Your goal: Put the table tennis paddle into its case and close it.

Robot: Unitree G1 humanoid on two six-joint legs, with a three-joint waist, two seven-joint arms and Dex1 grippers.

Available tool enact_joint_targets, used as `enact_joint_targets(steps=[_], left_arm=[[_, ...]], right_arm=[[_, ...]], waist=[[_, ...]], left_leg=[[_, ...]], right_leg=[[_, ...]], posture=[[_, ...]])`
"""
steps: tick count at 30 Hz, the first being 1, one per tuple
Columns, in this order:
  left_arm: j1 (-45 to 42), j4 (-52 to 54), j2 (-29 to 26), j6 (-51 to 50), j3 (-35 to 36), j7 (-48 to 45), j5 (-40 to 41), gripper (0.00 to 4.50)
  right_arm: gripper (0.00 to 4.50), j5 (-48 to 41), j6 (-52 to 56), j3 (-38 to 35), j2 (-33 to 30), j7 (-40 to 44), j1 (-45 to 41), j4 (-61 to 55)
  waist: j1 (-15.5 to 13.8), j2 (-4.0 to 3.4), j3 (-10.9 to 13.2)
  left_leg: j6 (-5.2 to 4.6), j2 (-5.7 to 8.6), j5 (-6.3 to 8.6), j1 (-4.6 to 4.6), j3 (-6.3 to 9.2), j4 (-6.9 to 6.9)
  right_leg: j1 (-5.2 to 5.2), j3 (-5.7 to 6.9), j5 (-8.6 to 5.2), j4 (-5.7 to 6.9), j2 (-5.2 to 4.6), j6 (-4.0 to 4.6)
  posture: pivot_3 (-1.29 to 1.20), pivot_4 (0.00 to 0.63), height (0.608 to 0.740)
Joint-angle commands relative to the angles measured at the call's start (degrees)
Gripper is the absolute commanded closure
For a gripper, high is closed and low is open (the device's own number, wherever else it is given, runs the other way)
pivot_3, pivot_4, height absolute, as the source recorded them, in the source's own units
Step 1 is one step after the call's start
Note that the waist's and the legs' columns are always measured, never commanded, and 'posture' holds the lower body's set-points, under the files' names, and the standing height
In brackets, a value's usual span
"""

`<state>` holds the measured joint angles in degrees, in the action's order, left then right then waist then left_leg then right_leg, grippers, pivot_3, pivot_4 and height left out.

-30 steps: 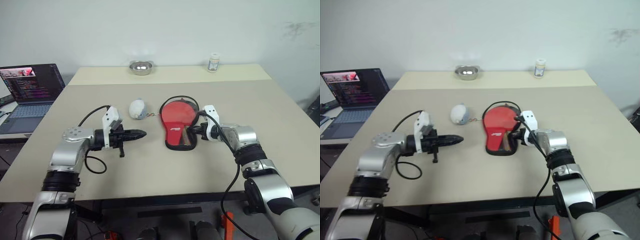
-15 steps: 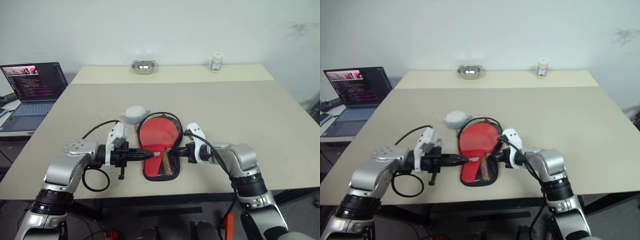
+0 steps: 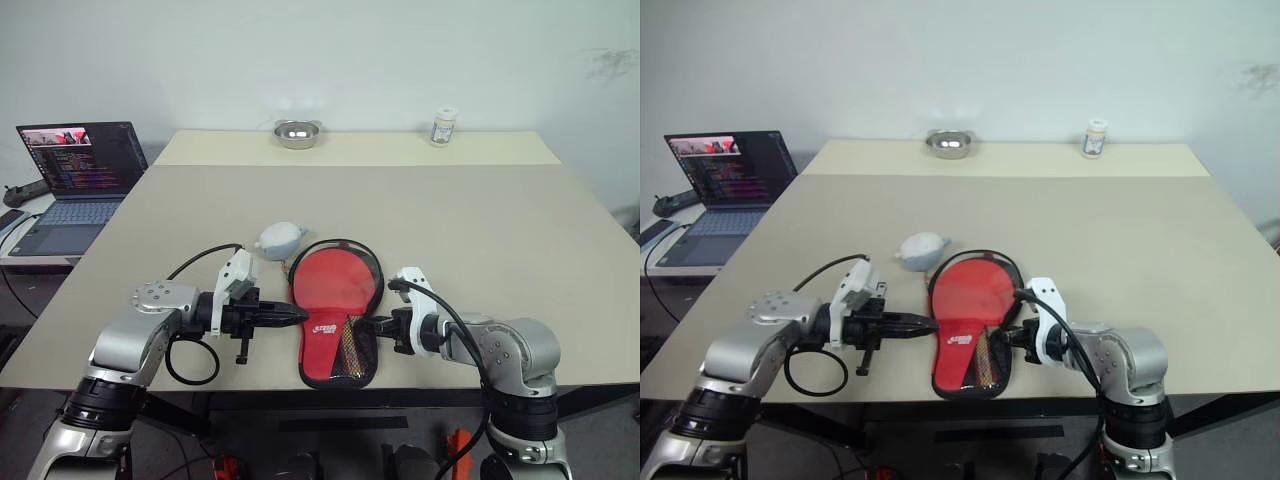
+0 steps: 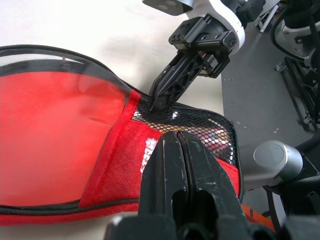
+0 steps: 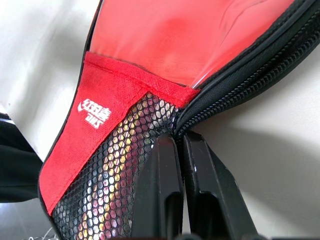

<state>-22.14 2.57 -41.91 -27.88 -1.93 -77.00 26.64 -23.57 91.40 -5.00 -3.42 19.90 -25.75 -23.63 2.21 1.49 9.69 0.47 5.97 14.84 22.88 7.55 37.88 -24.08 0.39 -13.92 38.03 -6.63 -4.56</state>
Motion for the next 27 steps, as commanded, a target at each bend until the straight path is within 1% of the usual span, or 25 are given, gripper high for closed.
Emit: enact_joint_targets(steps=[1, 4, 5, 7, 9, 11, 12, 13, 14, 15, 16, 17, 18, 19, 20, 21, 23, 25, 27], left_arm=[[-0.4, -0.1, -0.5, 1.7, 0.3, -0.4, 0.1, 4.5], [-0.2, -0.3, -0.3, 2.3, 0.3, -0.1, -0.1, 4.5], [0.0, -0.2, -0.4, 2.3, 0.3, 0.1, 0.0, 4.5], [0.2, 0.0, -0.4, 2.2, 0.3, 0.4, 0.0, 4.5], [0.5, 0.4, -0.5, 2.0, 0.4, 0.7, 0.0, 4.5], [0.8, 1.1, -0.7, 1.7, 0.8, 1.3, 0.3, 4.5], [1.0, 1.3, -0.8, 1.6, 1.0, 1.5, 0.4, 4.5], [1.2, 1.5, -0.9, 1.4, 1.2, 1.7, 0.6, 4.5], [1.3, 1.7, -1.0, 1.3, 1.2, 1.9, 0.7, 4.5], [1.4, 1.8, -1.1, 1.3, 1.4, 2.1, 0.7, 4.5], [1.4, 1.8, -1.2, 1.2, 1.7, 2.3, 0.9, 4.5], [1.5, 1.8, -1.2, 0.9, 2.2, 2.7, 1.1, 4.5], [1.6, 1.6, -1.2, 0.7, 2.8, 3.4, 1.3, 4.5], [1.6, 1.5, -1.2, 0.6, 3.2, 3.8, 1.5, 4.5], [1.5, 0.5, -1.1, 0.9, 3.6, 4.7, 1.1, 4.5], [1.1, -0.8, -0.7, 1.4, 4.0, 5.9, 0.6, 4.5], [-0.4, -3.8, 0.4, 1.8, 5.1, 9.3, -0.5, 4.5], [-1.7, -6.5, 1.2, 3.5, 5.7, 11.5, -1.6, 4.5], [-2.8, -8.7, 1.8, 5.0, 6.1, 13.4, -2.6, 4.5]], right_arm=[[4.48, -1.2, 0.8, -0.3, 1.5, -0.7, 0.7, -2.4], [4.48, -1.0, 0.0, 0.0, 1.6, -1.3, 1.1, -2.2], [4.25, -0.8, -0.7, 0.3, 0.7, -1.5, 1.3, -2.4], [3.77, -0.4, -1.4, 0.1, -0.1, -2.1, 1.5, -2.9], [3.15, -0.5, -1.1, -0.1, -0.6, -2.4, 1.8, -3.9], [2.51, -0.7, -2.2, 2.4, -4.6, -1.9, 2.9, -6.4], [2.38, -1.0, -3.1, 3.9, -6.9, -1.3, 3.4, -7.7], [1.96, -1.4, -4.2, 5.9, -10.2, -0.1, 3.9, -9.3], [1.84, -1.8, -5.1, 7.2, -12.4, 0.8, 4.3, -10.3], [1.52, -3.1, -5.1, 7.6, -14.6, 2.4, 4.6, -11.7], [1.31, -5.2, -4.3, 6.9, -16.2, 4.6, 4.4, -13.2], [1.02, -8.0, -4.7, 6.2, -19.4, 8.4, 3.1, -15.2], [0.72, -10.7, -5.7, 5.3, -22.5, 12.3, 1.2, -16.5], [0.32, -12.5, -6.7, 4.9, -24.6, 14.8, -0.1, -17.1], [0.03, -13.5, -10.3, 5.1, -26.4, 18.0, -2.2, -16.8], [0.03, -14.3, -12.8, 5.3, -26.5, 19.6, -4.2, -15.5], [0.03, -14.1, -17.0, 6.5, -24.4, 19.8, -7.7, -11.2], [0.03, -11.2, -21.7, 10.2, -21.5, 18.3, -9.9, -5.4], [0.03, -7.9, -26.9, 14.5, -19.3, 17.7, -10.8, -0.3]], waist=[[0.0, 0.0, 0.0], [0.0, 0.0, 0.0], [0.0, 0.0, 0.0], [0.0, 0.0, 0.0], [0.0, 0.0, 0.0], [0.0, -0.02, 0.0], [-0.1, -0.02, 0.0], [-0.1, -0.02, 0.0], [-0.3, -0.03, 0.0], [-0.3, -0.02, 0.0], [-0.3, -0.01, 0.0], [-0.3, -0.03, 0.0], [-0.3, -0.1, 0.1], [-0.2, -0.14, 0.1], [-0.2, -0.13, 0.1], [-0.2, -0.13, 0.1], [-0.2, -0.12, 0.1], [-0.4, -0.1, 0.1], [-0.4, -0.1, 0.1]], left_leg=[[0.0, 0.0, 0.0, 0.0, 0.0, 0.0], [0.0, 0.0, 0.0, 0.0, 0.0, -0.01], [0.0, 0.0, 0.0, 0.0, 0.0, 0.0], [0.0, 0.0, 0.0, 0.0, 0.0, 0.0], [0.0, 0.0, 0.0, 0.0, 0.0, 0.0], [-0.01, 0.0, 0.0, -0.01, 0.0, 0.0], [-0.01, 0.0, 0.0, 0.0, 0.0, 0.0], [-0.01, 0.01, 0.01, 0.0, 0.01, 0.0], [-0.02, 0.01, 0.01, 0.0, 0.01, 0.0], [-0.02, 0.03, 0.01, 0.0, 0.02, 0.0], [-0.02, 0.01, 0.02, 0.0, 0.02, 0.0], [-0.03, 0.0, 0.01, 0.0, 0.02, -0.01], [-0.03, -0.01, 0.02, 0.0, 0.01, -0.01], [-0.04, -0.01, 0.02, 0.0, 0.0, 0.0], [-0.04, -0.01, 0.02, 0.0, -0.01, 0.0], [-0.05, -0.04, 0.02, -0.01, -0.02, 0.01], [-0.04, -0.28, 0.02, -0.12, -0.08, -0.02], [-0.01, -0.59, 0.03, -0.31, -0.03, -0.03], [0.0, -0.63, 0.02, -0.36, -0.01, -0.03]], right_leg=[[0.0, 0.0, 0.0, -0.01, 0.0, 0.0], [0.0, 0.0, 0.0, -0.01, 0.0, 0.0], [0.0, 0.0, 0.0, -0.01, 0.0, 0.0], [0.01, 0.0, 0.0, -0.01, 0.0, 0.0], [0.01, 0.0, 0.0, -0.01, 0.0, 0.0], [0.01, 0.0, 0.0, -0.01, 0.0, 0.0], [0.01, 0.01, 0.0, -0.02, 0.0, 0.0], [0.01, 0.01, 0.0, -0.03, -0.01, -0.01], [0.02, 0.03, 0.0, -0.05, -0.01, -0.01], [0.03, 0.04, -0.01, -0.07, -0.02, -0.02], [0.05, 0.06, -0.01, -0.08, -0.02, -0.02], [0.06, 0.07, -0.01, -0.08, -0.01, -0.02], [0.06, 0.06, -0.01, -0.07, -0.01, -0.02], [0.07, 0.05, -0.01, -0.07, -0.01, -0.02], [0.08, 0.05, -0.01, -0.08, -0.01, -0.02], [0.09, 0.06, -0.01, -0.09, 0.01, -0.02], [0.22, 0.08, 0.01, -0.19, 0.21, 0.01], [0.5, 0.22, 0.05, -0.33, 0.46, 0.09], [0.54, 0.25, 0.09, -0.32, 0.5, 0.17]], posture=[[0.0, 0.15, 0.74], [0.0, 0.15, 0.74], [0.0, 0.15, 0.74], [0.0, 0.15, 0.74], [0.0, 0.15, 0.74], [0.0, 0.15, 0.74], [0.0, 0.15, 0.74], [0.0, 0.15, 0.74], [0.0, 0.15, 0.74], [0.0, 0.15, 0.74], [0.0, 0.15, 0.74], [0.0, 0.15, 0.74], [0.0, 0.15, 0.74], [0.0, 0.15, 0.74], [0.0, 0.15, 0.74], [0.0, 0.15, 0.74], [0.0, 0.15, 0.74], [0.0, 0.15, 0.74], [0.0, 0.15, 0.74]])
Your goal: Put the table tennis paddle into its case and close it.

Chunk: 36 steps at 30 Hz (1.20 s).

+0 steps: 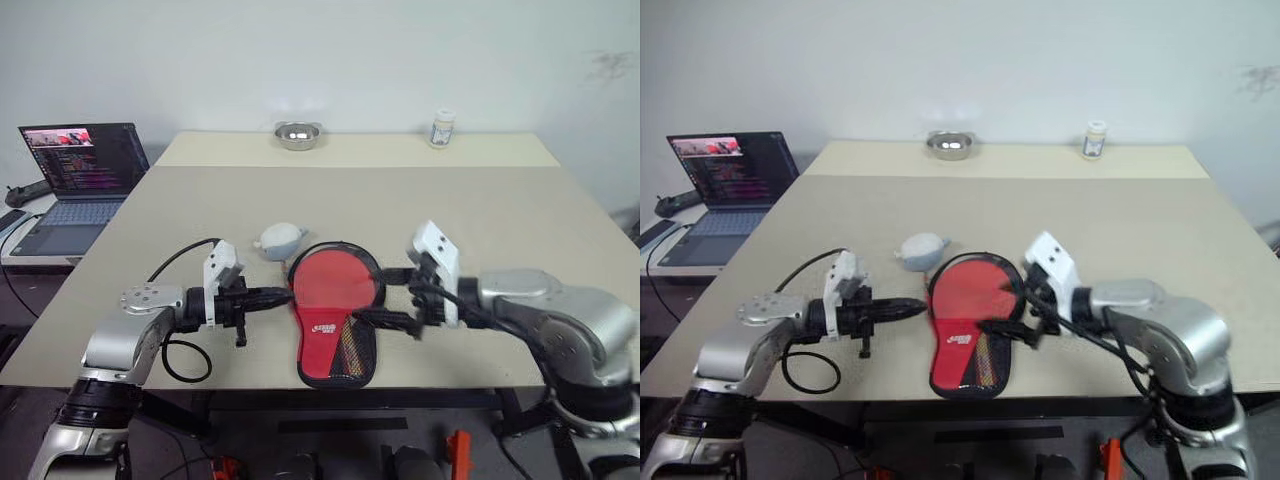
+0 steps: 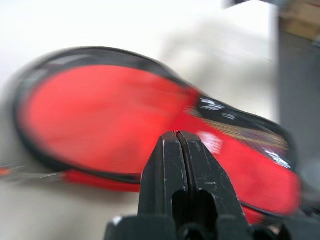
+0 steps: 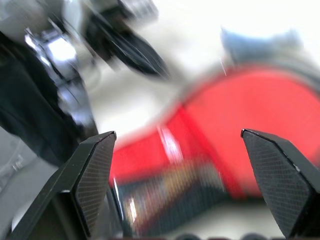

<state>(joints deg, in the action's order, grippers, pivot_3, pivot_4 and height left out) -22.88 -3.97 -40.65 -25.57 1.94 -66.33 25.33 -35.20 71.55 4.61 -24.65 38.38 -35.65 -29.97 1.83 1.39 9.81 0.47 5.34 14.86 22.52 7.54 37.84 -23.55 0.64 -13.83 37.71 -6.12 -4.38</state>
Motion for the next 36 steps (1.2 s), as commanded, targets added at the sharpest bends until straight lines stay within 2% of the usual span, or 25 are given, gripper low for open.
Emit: enact_joint_targets(steps=[1, 4, 8, 14, 19, 27, 31, 36], left_arm=[[-2.5, -3.3, 0.9, 3.7, 2.4, 3.8, -1.8, 4.31], [-4.2, -6.5, 1.9, 5.4, 3.4, 6.5, -2.5, 3.66], [-6.9, -10.4, 2.5, 8.2, 3.9, 8.4, -3.5, 2.25], [-14.6, -18.8, 3.5, 10.9, 2.5, 11.0, -6.9, 0.06], [-22.2, -29.7, 4.3, 14.9, -0.1, 11.2, -12.2, 0.02], [-36.5, -55.8, 7.8, 20.6, -3.3, 16.9, -21.3, 0.02], [-39.0, -63.0, 9.5, 22.6, -4.7, 17.9, -24.6, 0.02], [-38.3, -67.0, 11.0, 22.2, -5.8, 16.5, -27.2, 0.02]], right_arm=[[0.0, 5.2, -9.5, 6.7, 3.5, -1.1, -1.1, 9.0], [0.0, 9.1, -16.6, 10.5, 8.9, -2.4, -1.2, 18.3], [0.0, 14.5, -23.7, 13.0, 13.7, -5.4, -0.2, 28.0], [0.0, 17.9, -25.9, 14.6, 15.7, -7.0, 1.6, 30.4], [0.0, 19.1, -25.8, 16.0, 15.5, -6.3, 3.3, 28.5], [0.0, 20.3, -25.6, 15.8, 16.6, -8.0, 4.1, 27.3], [0.0, 20.9, -25.4, 15.9, 16.8, -8.2, 4.1, 26.7], [0.0, 20.7, -25.2, 15.2, 17.0, -8.7, 3.3, 24.4]], waist=[[0.0, 0.0, 0.0], [0.0, 0.0, 0.0], [0.0, 0.01, 0.0], [0.0, 0.01, 0.0], [0.1, 0.03, 0.0], [0.2, 0.08, 0.0], [0.3, 0.09, 0.0], [0.4, 0.1, -0.1]], left_leg=[[0.01, 0.02, 0.0, 0.0, -0.02, 0.01], [0.08, 0.06, 0.01, 0.02, -0.04, 0.04], [0.38, 0.06, -0.13, 0.2, -0.04, 0.04], [0.44, 0.08, -0.15, 0.37, -0.03, 0.05], [0.45, 0.09, -0.16, 0.32, -0.03, 0.05], [0.45, 0.1, -0.16, 0.32, -0.04, 0.09], [0.45, 0.1, -0.16, 0.33, -0.05, 0.1], [0.44, 0.09, -0.16, 0.33, -0.05, 0.1]], right_leg=[[0.0, -0.02, 0.02, 0.01, -0.01, 0.04], [-0.05, -0.07, 0.05, 0.0, -0.03, 0.07], [-0.29, -0.11, 0.08, 0.05, -0.02, 0.11], [-0.51, -0.14, 0.09, 0.12, 0.0, 0.12], [-0.51, -0.16, 0.1, 0.19, 0.04, 0.14], [-0.52, -0.15, 0.1, 0.26, 0.07, 0.13], [-0.53, -0.16, 0.1, 0.28, 0.07, 0.13], [-0.54, -0.16, 0.1, 0.31, 0.07, 0.13]], posture=[[0.0, 0.15, 0.74], [0.0, 0.15, 0.74], [0.0, 0.15, 0.74], [0.0, 0.15, 0.74], [0.0, 0.15, 0.74], [0.0, 0.15, 0.74], [0.0, 0.15, 0.74], [0.0, 0.15, 0.74]])
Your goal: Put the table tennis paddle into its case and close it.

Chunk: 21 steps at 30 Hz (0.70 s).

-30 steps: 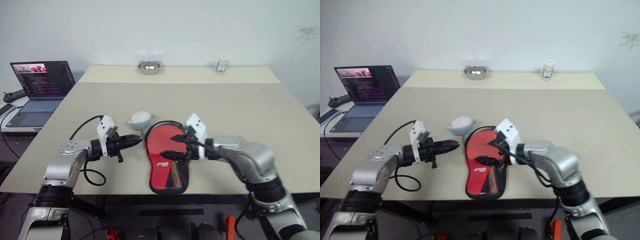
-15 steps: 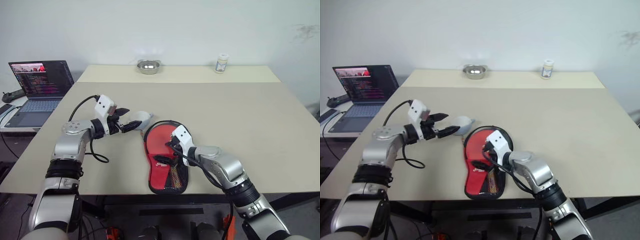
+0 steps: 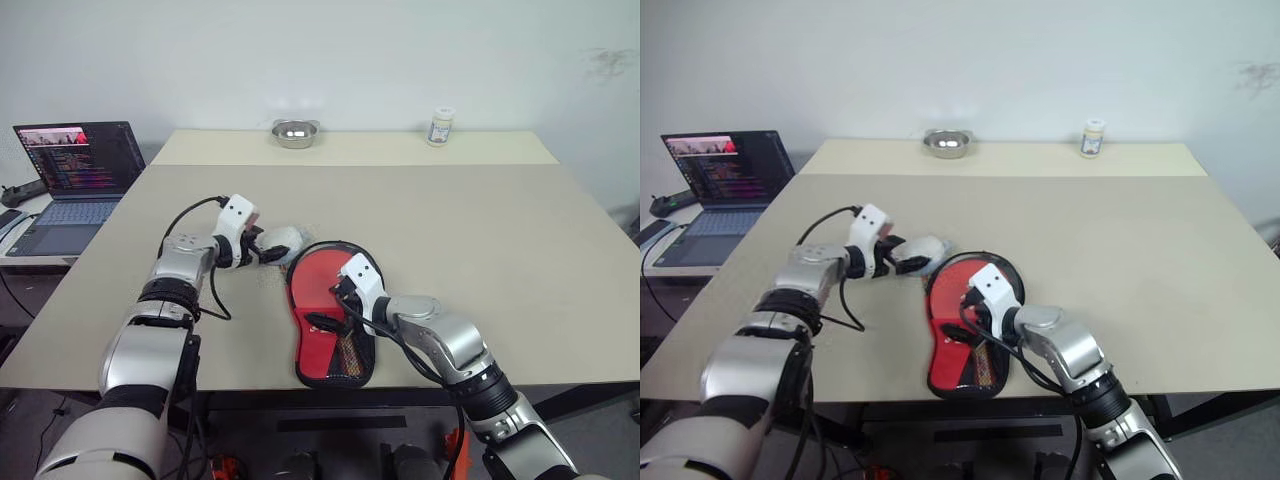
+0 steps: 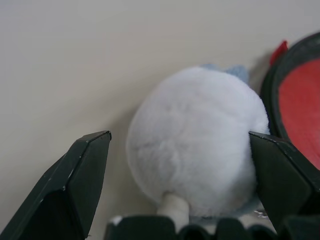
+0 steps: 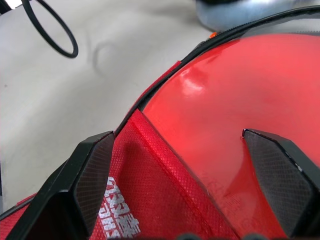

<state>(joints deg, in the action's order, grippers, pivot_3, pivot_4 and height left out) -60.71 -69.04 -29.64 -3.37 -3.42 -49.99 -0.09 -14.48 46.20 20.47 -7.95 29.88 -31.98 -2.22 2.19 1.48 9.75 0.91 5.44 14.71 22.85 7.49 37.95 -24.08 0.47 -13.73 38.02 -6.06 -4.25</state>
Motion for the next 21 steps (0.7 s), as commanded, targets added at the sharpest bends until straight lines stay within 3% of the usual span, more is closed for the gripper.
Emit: enact_joint_targets(steps=[1, 3, 6, 13, 16, 21], left_arm=[[-0.2, -2.4, 0.2, 0.0, -0.4, 0.5, -2.0, 0.02], [0.3, -2.9, 0.4, 0.4, -0.3, 1.3, -2.5, 0.02], [0.5, -3.3, 0.4, 0.6, 0.0, 1.5, -2.7, 0.6], [1.1, -3.3, 0.4, 0.7, 0.4, 1.4, -2.6, 2.95], [1.3, -3.3, 0.4, 0.7, 0.6, 1.6, -2.7, 3.7], [0.2, -3.4, 0.9, 0.8, 0.4, 4.3, -3.3, 3.9]], right_arm=[[0.0, -0.2, 0.1, -1.2, 0.6, -0.4, -1.0, -3.9], [0.0, -0.4, -0.5, -1.9, 1.1, -0.6, -3.0, -4.4], [0.0, 0.5, -2.8, -2.7, 2.2, -1.4, -5.7, -3.2], [0.0, 4.3, -8.1, -0.3, 3.8, -1.5, -6.8, 7.5], [0.0, 5.6, -8.9, 1.4, 3.9, -0.5, -5.9, 10.1], [0.0, 7.6, -7.7, 3.1, 3.6, 0.4, -5.0, 11.4]], waist=[[0.2, 0.0, 0.0], [0.3, 0.0, 0.0], [0.7, 0.0, 0.0], [1.0, 0.04, -0.1], [1.1, 0.04, -0.1], [1.1, 0.05, -0.1]], left_leg=[[0.0, 0.0, 0.0, 0.0, 0.0, 0.0], [-0.02, -0.01, 0.01, 0.0, 0.01, 0.0], [-0.02, -0.02, 0.01, -0.03, 0.02, 0.0], [-0.01, -0.11, 0.0, -0.17, 0.05, 0.0], [0.0, -0.11, -0.01, -0.17, 0.05, 0.0], [0.01, -0.12, -0.01, -0.22, 0.04, 0.0]], right_leg=[[0.0, 0.0, 0.0, 0.01, 0.0, 0.0], [-0.01, 0.0, 0.0, 0.04, 0.01, 0.0], [-0.02, 0.0, 0.01, 0.1, 0.02, 0.02], [0.04, -0.01, 0.07, 0.19, 0.14, 0.1], [0.03, -0.02, 0.08, 0.2, 0.14, 0.12], [0.04, -0.06, 0.08, 0.22, 0.17, 0.12]], posture=[[0.0, 0.15, 0.74], [0.0, 0.15, 0.74], [0.0, 0.15, 0.74], [0.0, 0.15, 0.74], [0.0, 0.15, 0.74], [0.0, 0.15, 0.74]])
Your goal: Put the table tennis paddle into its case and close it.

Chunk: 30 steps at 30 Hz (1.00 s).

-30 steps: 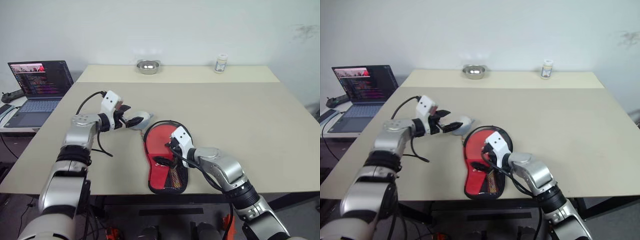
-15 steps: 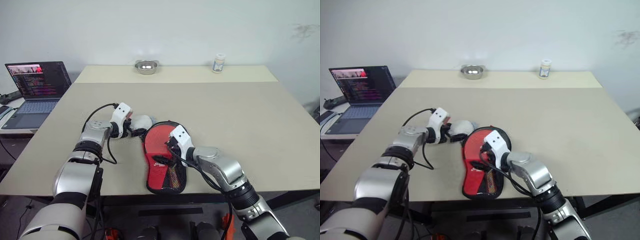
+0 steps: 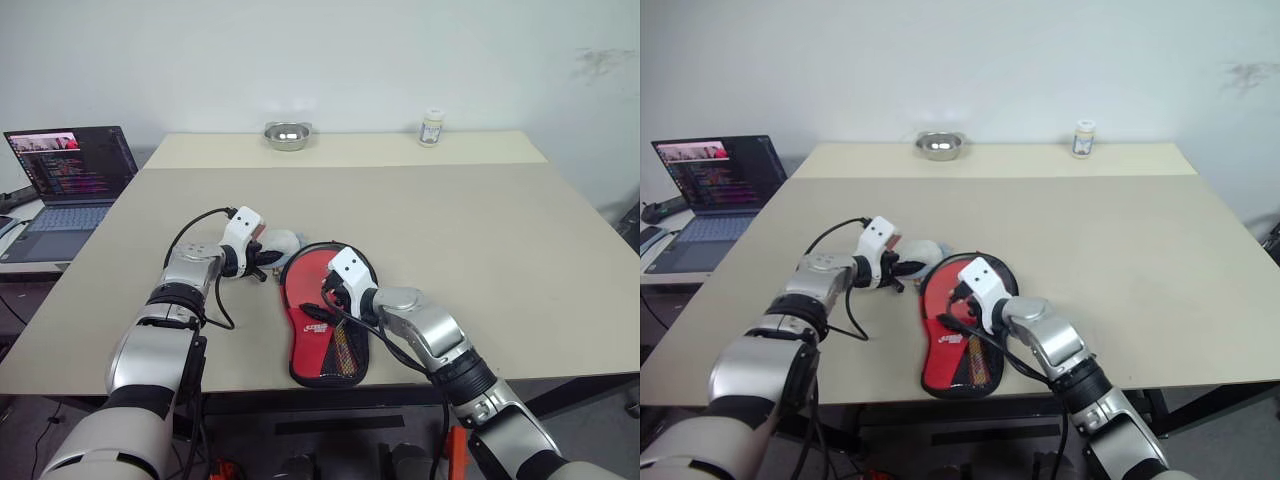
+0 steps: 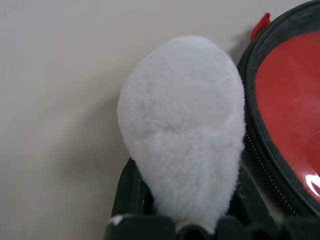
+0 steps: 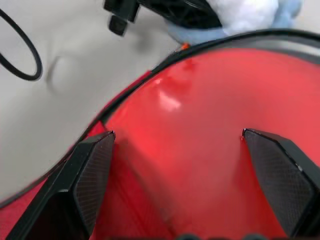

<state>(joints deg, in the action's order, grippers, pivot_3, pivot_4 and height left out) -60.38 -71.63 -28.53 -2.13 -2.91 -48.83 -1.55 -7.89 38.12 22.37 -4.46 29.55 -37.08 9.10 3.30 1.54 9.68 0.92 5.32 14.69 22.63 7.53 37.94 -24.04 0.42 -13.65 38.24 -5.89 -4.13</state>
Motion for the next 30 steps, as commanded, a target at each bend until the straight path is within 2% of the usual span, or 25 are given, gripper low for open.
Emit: enact_joint_targets(steps=[1, 7, 10, 18, 23, 30], left_arm=[[-0.6, -0.9, -0.1, 0.0, -0.5, 4.6, -2.5, 3.9], [-4.2, -2.7, 0.9, 3.2, -3.1, 15.6, -7.7, 3.91], [-8.8, -4.4, 2.9, 7.1, -9.1, 24.6, -15.5, 3.91], [-15.6, -7.2, 8.9, 13.3, -23.3, 38.7, -32.5, 3.91], [-18.0, -7.9, 11.7, 15.9, -29.3, 43.1, -39.7, 3.91], [-21.6, -8.0, 19.0, 20.1, -34.0, 47.6, -45.3, 3.91]], right_arm=[[0.0, 1.5, 0.6, 1.5, -0.1, 0.9, 0.2, 0.2], [0.0, 3.1, 3.2, 2.6, -1.4, 1.8, 1.2, 0.6], [0.0, 3.5, 6.2, 4.2, -2.6, 3.1, 1.9, 0.8], [0.0, 4.5, 10.7, 7.5, -4.2, 4.6, 5.1, -2.1], [0.0, 4.5, 13.4, 9.1, -5.5, 4.9, 8.2, -6.5], [0.0, 4.3, 15.8, 10.2, -5.6, 4.6, 10.0, -10.0]], waist=[[0.0, 0.01, 0.0], [0.0, 0.02, 0.0], [-0.2, 0.05, 0.0], [-0.3, 0.09, 0.0], [-0.5, 0.09, 0.0], [-1.3, 0.11, 0.0]], left_leg=[[0.01, 0.0, 0.0, -0.03, 0.0, 0.0], [0.12, -0.02, -0.07, -0.35, 0.0, 0.01], [0.14, -0.07, -0.08, -0.82, 0.05, -0.04], [0.19, -0.06, -0.1, -0.82, 0.06, -0.09], [0.2, -0.06, -0.08, -0.76, 0.08, -0.11], [0.14, -0.05, -0.04, -0.7, 0.13, -0.14]], right_leg=[[0.01, 0.0, 0.0, 0.02, 0.0, 0.0], [0.19, -0.01, -0.02, 0.35, 0.02, -0.03], [0.61, 0.05, -0.19, 0.35, 0.15, -0.3], [0.67, 0.06, -0.21, 0.29, 0.15, -0.33], [0.68, 0.09, -0.22, 0.19, 0.14, -0.35], [0.83, 0.18, -0.2, -0.22, 0.13, -0.39]], posture=[[0.0, 0.15, 0.74], [0.0, 0.15, 0.74], [0.0, 0.15, 0.74], [0.0, 0.15, 0.74], [0.0, 0.15, 0.74], [0.0, 0.15, 0.74]])
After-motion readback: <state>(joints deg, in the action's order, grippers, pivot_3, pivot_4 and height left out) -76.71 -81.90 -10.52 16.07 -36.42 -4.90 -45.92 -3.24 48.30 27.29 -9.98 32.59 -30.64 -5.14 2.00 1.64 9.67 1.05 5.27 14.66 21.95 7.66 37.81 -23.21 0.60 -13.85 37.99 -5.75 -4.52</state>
